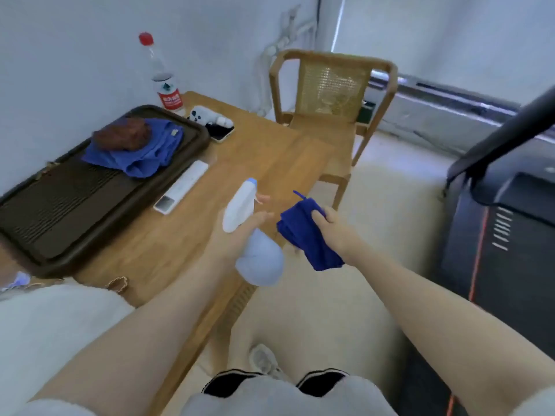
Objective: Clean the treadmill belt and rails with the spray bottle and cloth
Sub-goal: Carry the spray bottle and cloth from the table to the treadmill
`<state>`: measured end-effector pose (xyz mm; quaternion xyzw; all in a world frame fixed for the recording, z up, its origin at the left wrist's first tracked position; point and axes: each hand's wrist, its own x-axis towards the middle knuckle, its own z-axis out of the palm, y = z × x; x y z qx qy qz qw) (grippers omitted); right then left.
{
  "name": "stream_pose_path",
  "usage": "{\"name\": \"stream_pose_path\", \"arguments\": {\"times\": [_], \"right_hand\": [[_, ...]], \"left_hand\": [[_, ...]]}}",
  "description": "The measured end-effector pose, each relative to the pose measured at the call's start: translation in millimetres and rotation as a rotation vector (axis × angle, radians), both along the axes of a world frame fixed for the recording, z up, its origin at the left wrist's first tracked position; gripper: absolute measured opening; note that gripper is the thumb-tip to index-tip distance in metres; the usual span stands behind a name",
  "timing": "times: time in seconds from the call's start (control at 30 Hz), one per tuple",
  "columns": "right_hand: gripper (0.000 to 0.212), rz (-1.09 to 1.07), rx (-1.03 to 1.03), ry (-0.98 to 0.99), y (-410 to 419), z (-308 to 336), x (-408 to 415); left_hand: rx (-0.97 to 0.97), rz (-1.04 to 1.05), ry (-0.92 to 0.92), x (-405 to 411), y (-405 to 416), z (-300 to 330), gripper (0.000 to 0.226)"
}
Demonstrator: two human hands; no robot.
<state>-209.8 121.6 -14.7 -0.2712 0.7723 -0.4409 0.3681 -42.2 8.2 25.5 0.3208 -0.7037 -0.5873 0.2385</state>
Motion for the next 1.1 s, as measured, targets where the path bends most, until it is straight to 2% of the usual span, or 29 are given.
{"name": "stream_pose_path", "arguments": {"times": [0.07, 0.2, 0.27, 0.4, 0.47, 0.53, 0.6, 0.77, 0.87, 0.9, 1.0, 1.1], "right_hand": [[0.019, -0.144, -0.039, -0.101, 63, 5, 3], [0.034, -0.388, -0.013, -0.137, 199, -11, 32], [0.031, -0.466, 0.029, -0.112, 263, -18, 51], [0.019, -0.674, 0.118, -0.062, 367, -13, 101], [0.016, -0.726, 0.174, -0.001, 402, -7, 125], [0.015, -0.737, 0.238, 0.046, 425, -3, 150], [0.013, -0.744, 0.267, 0.075, 441, -5, 177], [0.016, -0.883, 0.268, 0.054, 457, -13, 249], [0.016, -0.915, 0.260, 0.018, 469, -16, 287], [0.016, -0.918, 0.256, 0.024, 476, -17, 298], [0.018, -0.957, 0.266, 0.106, 499, -14, 325], [0.018, -1.014, 0.303, 0.177, 521, -14, 344]], "left_hand": [[0.119, -0.100, 0.013, -20, 39, 9, 0.026], [0.180, -0.353, 0.002, -36, 137, -1, 0.021], [0.188, -0.416, -0.057, -31, 185, -16, 0.024], [0.208, -0.564, -0.182, -10, 262, -40, 0.043], [0.182, -0.687, -0.222, 2, 295, -39, 0.039], [0.143, -0.789, -0.220, 15, 323, -34, 0.016], [0.094, -0.866, -0.202, 30, 343, -30, 0.008], [0.036, -1.015, -0.209, 73, 372, -33, 0.015], [0.046, -1.093, -0.225, 102, 384, -35, 0.005], [0.048, -1.113, -0.223, 110, 387, -38, 0.009], [0.057, -1.168, -0.242, 126, 400, -39, 0.023], [0.069, -1.193, -0.239, 134, 422, -36, 0.022]]}}
